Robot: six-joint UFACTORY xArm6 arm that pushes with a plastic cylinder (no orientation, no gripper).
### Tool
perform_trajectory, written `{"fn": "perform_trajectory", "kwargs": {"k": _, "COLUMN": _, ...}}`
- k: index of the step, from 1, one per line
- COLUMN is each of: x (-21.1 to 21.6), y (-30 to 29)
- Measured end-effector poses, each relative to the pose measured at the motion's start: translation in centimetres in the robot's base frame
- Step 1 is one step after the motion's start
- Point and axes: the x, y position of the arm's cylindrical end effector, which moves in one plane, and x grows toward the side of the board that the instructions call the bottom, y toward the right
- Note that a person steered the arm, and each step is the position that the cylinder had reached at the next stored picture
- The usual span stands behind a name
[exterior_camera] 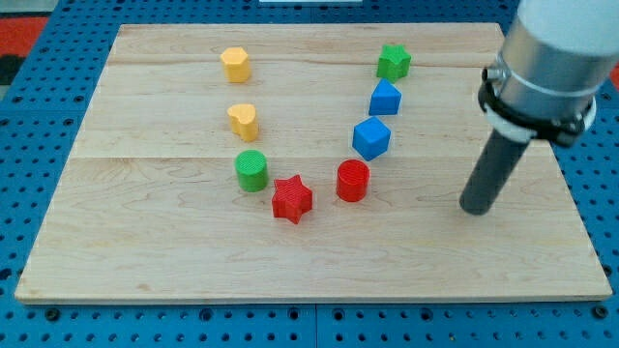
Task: Point at the blue triangle
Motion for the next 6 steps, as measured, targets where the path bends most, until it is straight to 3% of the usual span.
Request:
{"fn": "perform_trajectory", "kwargs": {"k": 4, "x": -12.7, "y": -0.4}}
{"fn": "perform_trajectory", "kwargs": {"k": 6, "x": -15.8, "y": -2.5}}
